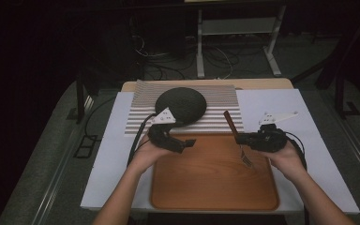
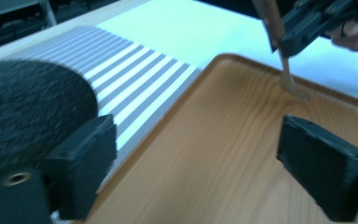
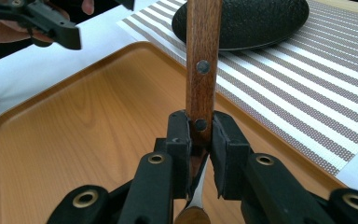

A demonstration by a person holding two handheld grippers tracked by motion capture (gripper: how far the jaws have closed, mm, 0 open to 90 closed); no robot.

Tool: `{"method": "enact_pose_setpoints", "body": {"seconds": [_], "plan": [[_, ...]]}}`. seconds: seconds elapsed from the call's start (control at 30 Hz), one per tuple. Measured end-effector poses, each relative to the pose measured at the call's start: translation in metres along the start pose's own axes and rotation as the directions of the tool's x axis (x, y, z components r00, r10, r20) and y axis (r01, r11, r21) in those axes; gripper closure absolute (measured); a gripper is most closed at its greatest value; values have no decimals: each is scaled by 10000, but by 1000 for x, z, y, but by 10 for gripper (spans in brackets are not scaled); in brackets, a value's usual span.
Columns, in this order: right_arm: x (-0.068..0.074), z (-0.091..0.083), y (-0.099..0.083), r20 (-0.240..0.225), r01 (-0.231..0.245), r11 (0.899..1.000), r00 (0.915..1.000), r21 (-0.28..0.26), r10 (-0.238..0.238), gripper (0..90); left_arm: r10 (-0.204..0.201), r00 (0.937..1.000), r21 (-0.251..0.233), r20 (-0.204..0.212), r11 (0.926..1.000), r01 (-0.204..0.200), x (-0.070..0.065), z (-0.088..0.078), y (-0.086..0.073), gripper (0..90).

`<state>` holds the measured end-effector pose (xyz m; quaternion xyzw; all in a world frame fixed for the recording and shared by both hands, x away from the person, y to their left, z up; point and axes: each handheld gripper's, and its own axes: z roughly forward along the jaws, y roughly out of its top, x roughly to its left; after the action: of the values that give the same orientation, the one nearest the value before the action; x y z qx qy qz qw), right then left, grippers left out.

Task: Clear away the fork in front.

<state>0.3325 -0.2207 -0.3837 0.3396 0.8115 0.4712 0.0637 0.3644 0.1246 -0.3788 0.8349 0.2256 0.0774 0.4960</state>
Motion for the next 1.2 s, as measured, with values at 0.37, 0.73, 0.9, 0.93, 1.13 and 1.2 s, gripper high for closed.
{"method": "enact_pose_setpoints", "body": {"seconds": [0.37, 0.73, 0.9, 0.93, 1.13, 1.2], "plan": [[8, 2, 2, 34, 204, 9996, 9998, -169, -204, 773, -104, 9984, -696, 547, 9975, 142, -15, 18, 23, 256], [27, 18, 7, -423, 610, 9980, 9972, -147, -616, 773, -429, 9934, -1091, 1065, 9925, 545, -34, 27, 29, 366], [35, 26, 9, -607, 774, 9969, 9951, -115, -779, 773, -606, 9910, -1309, 1198, 9885, 763, -38, 29, 32, 415], [37, 27, 10, -620, 795, 9967, 9948, -142, -803, 772, -612, 9910, -1318, 1191, 9883, 768, -39, 29, 32, 435], [42, 31, 13, -670, 863, 9959, 9939, -267, -879, 772, -720, 9914, -1239, 1089, 9886, 854, -42, 33, 30, 528], [42, 30, 14, -621, 849, 9959, 9943, -321, -868, 772, -774, 9910, -1198, 1089, 9887, 903, -43, 34, 30, 555]]}}
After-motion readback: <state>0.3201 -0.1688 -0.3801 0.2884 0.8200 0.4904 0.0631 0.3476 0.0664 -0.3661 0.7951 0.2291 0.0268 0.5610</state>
